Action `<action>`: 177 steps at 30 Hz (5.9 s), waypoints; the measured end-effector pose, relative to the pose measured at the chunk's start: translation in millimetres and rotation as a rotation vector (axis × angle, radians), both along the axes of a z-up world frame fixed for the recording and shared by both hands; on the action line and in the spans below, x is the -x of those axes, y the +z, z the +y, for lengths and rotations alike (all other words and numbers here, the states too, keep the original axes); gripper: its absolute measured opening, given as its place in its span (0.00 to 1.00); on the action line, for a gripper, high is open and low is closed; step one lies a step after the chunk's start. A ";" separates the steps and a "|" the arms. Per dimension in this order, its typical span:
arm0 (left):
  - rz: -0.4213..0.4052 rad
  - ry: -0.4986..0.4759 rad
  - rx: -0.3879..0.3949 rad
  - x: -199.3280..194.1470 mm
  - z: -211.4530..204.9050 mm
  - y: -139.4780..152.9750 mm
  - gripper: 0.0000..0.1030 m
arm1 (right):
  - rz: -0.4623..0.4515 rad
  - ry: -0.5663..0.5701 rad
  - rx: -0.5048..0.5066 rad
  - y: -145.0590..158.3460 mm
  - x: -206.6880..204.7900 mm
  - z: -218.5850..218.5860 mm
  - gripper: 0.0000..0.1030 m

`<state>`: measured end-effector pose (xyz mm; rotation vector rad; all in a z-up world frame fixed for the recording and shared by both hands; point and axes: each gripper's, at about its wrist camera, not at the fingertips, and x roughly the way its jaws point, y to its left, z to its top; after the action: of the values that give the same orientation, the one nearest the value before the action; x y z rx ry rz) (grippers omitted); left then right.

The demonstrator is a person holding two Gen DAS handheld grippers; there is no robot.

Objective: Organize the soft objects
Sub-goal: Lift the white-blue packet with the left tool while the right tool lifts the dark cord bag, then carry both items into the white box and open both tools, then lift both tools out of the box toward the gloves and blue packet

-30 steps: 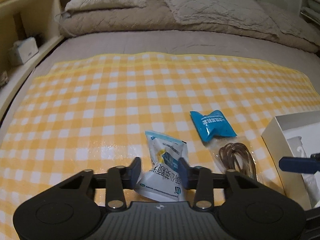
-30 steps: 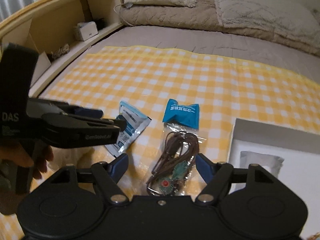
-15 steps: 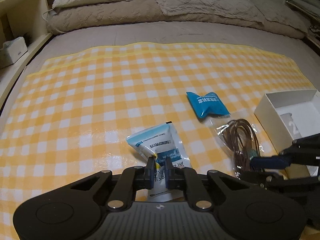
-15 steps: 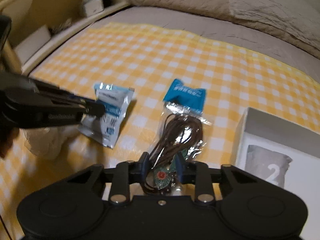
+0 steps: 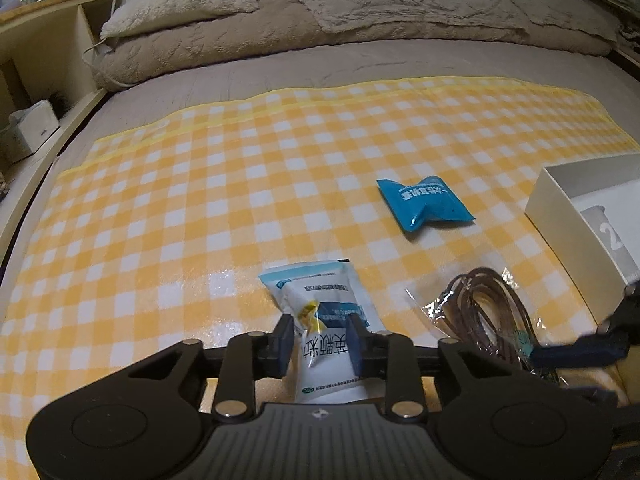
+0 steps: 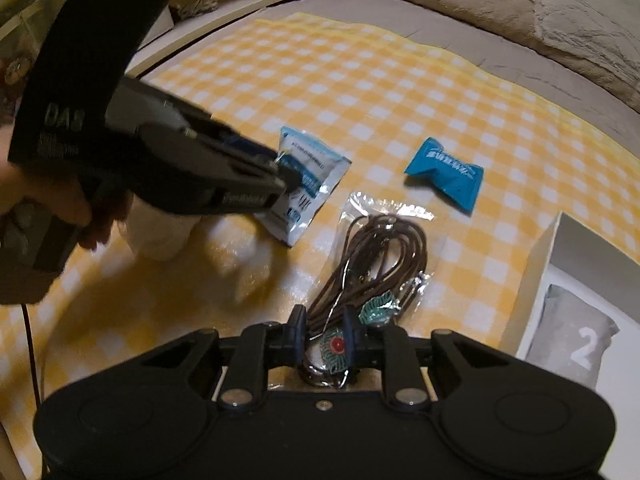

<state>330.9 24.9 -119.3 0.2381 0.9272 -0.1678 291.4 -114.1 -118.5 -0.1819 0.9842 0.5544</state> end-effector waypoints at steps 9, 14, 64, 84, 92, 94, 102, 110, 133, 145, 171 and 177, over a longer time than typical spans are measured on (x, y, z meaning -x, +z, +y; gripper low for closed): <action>0.110 0.139 0.114 -1.9 15.4 -0.7 0.39 | -0.012 -0.067 0.033 -6.5 -9.6 -5.0 0.54; 0.108 0.138 0.154 0.0 17.4 0.6 0.28 | -0.003 -0.049 0.035 -7.4 -9.4 -2.6 0.52; -0.169 -0.038 0.354 90.1 -118.4 127.2 0.21 | -0.300 -0.363 -0.141 117.6 57.8 -174.4 0.20; 0.118 -0.160 0.543 60.4 -217.8 42.8 0.21 | -0.217 -0.513 -0.026 87.9 59.2 -279.0 0.20; 0.129 -0.198 0.486 49.1 -229.6 18.3 0.35 | -0.175 -0.523 0.000 65.5 49.2 -296.1 0.20; 0.115 -0.217 0.455 50.3 -230.4 18.9 0.38 | -0.168 -0.513 0.003 61.2 44.6 -294.7 0.20; 0.033 -0.288 0.433 51.8 -231.3 30.8 0.14 | -0.173 -0.514 0.007 50.6 23.9 -288.1 0.22; 0.051 -0.379 0.355 54.5 -254.9 8.0 0.06 | -0.166 -0.571 0.013 50.3 21.5 -289.7 0.31; 0.035 -0.338 0.376 33.1 -243.9 -11.6 0.02 | -0.117 -0.500 0.046 37.8 10.9 -280.3 0.30; 0.077 -0.267 0.375 20.1 -232.6 -25.4 0.02 | -0.104 -0.485 0.058 33.4 8.2 -283.0 0.30; -0.088 -0.208 0.348 79.9 -195.6 71.1 0.94 | -0.224 -0.537 0.009 86.0 72.7 -283.6 0.86; -0.129 -0.183 0.324 93.5 -182.0 84.3 1.00 | -0.268 -0.555 -0.005 96.4 91.8 -282.6 1.00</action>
<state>237.4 -157.0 -35.0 0.0320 0.7365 -0.4618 199.6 -396.7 -22.1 0.0259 0.7278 0.0209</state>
